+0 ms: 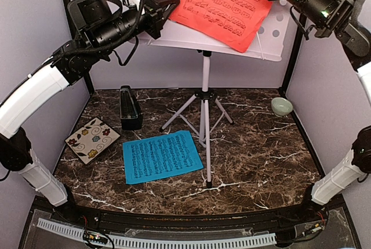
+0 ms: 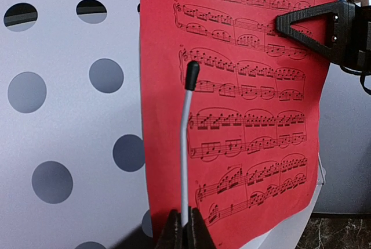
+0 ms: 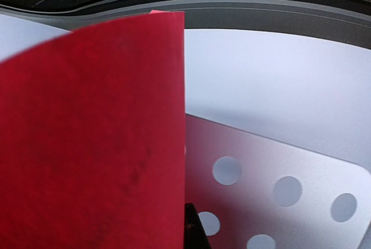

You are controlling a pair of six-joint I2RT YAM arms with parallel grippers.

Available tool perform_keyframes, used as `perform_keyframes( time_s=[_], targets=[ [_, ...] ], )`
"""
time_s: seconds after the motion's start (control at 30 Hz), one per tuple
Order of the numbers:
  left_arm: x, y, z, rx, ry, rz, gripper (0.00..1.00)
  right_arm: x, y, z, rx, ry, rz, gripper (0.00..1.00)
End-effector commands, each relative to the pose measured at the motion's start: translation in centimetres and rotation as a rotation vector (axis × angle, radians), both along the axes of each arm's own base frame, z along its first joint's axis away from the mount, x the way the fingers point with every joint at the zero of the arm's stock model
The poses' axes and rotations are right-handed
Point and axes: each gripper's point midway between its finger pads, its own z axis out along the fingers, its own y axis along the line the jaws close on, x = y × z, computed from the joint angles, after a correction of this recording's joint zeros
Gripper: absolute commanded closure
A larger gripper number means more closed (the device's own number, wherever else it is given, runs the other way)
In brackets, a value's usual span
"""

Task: Set up the instrument practice props

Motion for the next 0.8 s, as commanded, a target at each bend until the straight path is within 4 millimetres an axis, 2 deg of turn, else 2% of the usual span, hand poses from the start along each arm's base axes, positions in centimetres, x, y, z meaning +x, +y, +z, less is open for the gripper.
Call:
perform_keyframes(
  time_s=[0.0,0.4,0.5,0.77],
  targets=[
    [-2.3,0.8,2.9,-0.056,-0.093,-0.061,1.00,-0.3,1.8,1.1,-0.003,-0.052,0.039,1.00],
    [-2.9,0.0,2.4,-0.026,-0.107,-0.106,1.00,-0.4,6.4,1.5,-0.075,-0.175,0.132,1.00],
    [-2.9,0.0,2.4,-0.026,-0.110,-0.108,1.00,0.4,8.3,0.9,-0.098,-0.184,0.139,1.00],
    [-3.2,0.0,2.5,-0.023,-0.119,-0.119,1.00,0.2,9.2,1.8,-0.076,-0.229,0.168,1.00]
  ],
)
